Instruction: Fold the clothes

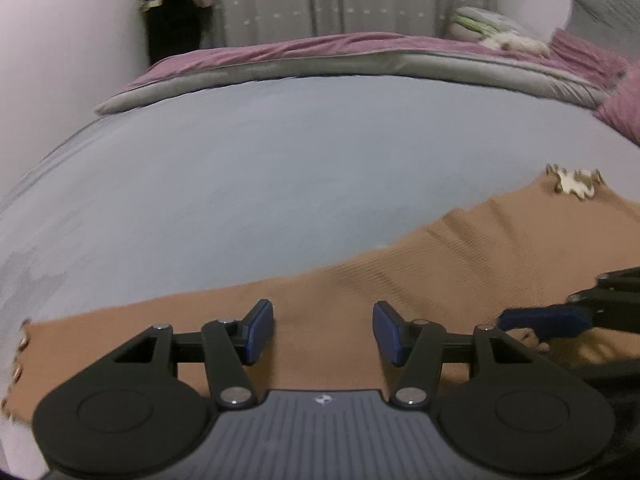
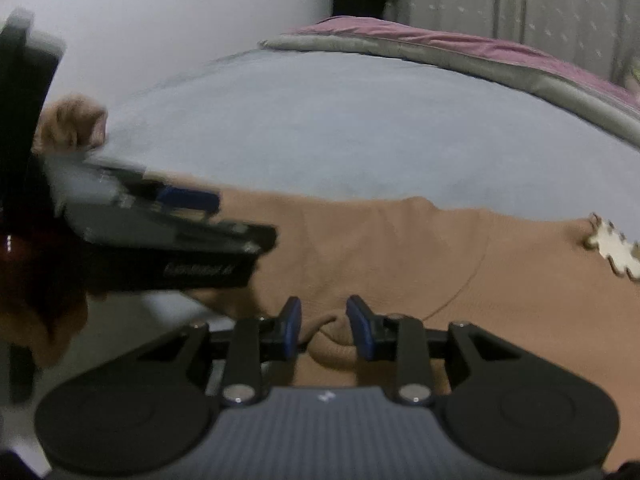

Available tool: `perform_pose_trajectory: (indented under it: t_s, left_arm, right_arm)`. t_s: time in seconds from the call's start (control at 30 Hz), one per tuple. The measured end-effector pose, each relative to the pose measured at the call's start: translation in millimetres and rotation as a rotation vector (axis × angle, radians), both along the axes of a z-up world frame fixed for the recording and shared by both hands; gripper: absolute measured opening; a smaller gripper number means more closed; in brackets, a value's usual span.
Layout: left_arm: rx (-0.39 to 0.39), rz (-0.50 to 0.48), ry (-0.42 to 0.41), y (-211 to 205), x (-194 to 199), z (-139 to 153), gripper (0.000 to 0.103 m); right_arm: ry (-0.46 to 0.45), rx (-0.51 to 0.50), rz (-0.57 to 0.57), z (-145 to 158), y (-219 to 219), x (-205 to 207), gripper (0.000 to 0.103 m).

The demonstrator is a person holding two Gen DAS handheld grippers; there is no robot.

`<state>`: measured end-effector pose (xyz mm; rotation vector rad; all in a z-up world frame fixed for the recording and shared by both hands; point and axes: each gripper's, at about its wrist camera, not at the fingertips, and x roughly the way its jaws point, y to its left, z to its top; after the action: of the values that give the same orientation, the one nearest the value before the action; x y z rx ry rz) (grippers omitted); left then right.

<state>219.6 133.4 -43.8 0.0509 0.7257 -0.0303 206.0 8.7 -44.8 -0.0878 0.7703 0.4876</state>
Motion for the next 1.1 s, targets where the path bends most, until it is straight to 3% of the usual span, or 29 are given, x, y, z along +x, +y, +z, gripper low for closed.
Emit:
perform_pose_trajectory:
  t_s: [0.17,0.3,0.5,0.73,0.9,1.1]
  left_arm:
    - [-0.061,0.012,0.009,-3,-22,14,0.055]
    - [-0.086,-0.012,0.023,-16,-44,16,0.055]
    - [-0.027,-0.066,0.018,-49,-75,13,0.055]
    - [-0.019,-0.125,0.000,-84,-100,15,0.055]
    - [-0.016,-0.109,0.096,-83,-116,9,0.055]
    - [-0.209,-0.076,0.261,-59,-141,12,0.053]
  right_arm:
    - [0.007,0.110,-0.095,23,-36,-18,0.038]
    - [0.007,0.072,-0.137,29,-63,-37,0.040]
    - [0.010,0.028,-0.200,33,-102,-75,0.046]
    - [0.021,-0.005,-0.285,31,-144,-112,0.054]
    - [0.033,-0.030,-0.344,31,-176,-139,0.056]
    - [0.087,-0.038,-0.433,39,-226,-182,0.057]
